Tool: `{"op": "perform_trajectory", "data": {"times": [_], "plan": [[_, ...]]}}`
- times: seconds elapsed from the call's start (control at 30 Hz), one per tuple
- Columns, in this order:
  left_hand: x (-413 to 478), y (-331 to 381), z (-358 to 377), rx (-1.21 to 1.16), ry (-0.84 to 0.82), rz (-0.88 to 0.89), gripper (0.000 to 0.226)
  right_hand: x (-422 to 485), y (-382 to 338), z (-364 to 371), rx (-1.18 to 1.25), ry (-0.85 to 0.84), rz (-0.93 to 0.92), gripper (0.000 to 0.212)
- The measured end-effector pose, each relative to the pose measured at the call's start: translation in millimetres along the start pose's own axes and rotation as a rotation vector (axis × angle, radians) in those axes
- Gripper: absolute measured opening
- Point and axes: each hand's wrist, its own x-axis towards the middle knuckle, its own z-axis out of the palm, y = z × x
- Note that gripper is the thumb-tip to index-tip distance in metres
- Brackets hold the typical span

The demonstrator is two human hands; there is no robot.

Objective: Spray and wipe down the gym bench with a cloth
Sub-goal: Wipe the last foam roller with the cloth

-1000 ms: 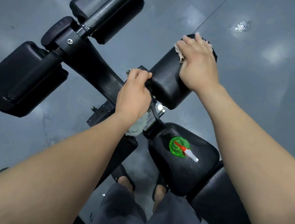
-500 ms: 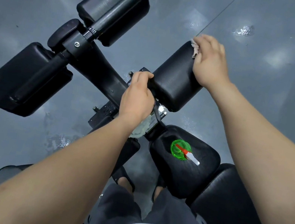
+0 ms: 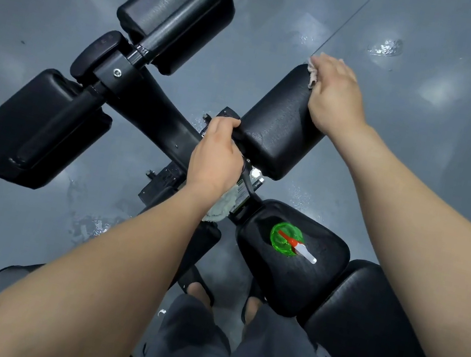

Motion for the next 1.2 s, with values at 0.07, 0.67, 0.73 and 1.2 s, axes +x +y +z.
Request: {"op": "perform_trajectory", "data": {"times": [0.07,0.67,0.73,1.2], "plan": [[0.7,-0.8,-0.2,-0.002,0.003,-0.002,0.049,-6.2,-1.9,4.9,-0.044,-0.011,-0.053,0.059],[2.1,-2.6,2.1,-0.03,0.01,-0.032,0.05,-114.9,-21.4,59.7,-0.045,0.046,-0.582,0.05],[2.7,-2.5,2.6,-0.033,0.004,-0.034,0.048,-117.1,-18.5,59.1,-0.076,0.013,-0.65,0.049],[1.4,-2.7,2.1,-0.002,0.018,-0.026,0.048,-20.4,-10.3,9.0,-0.238,-0.018,-0.218,0.039]]}}
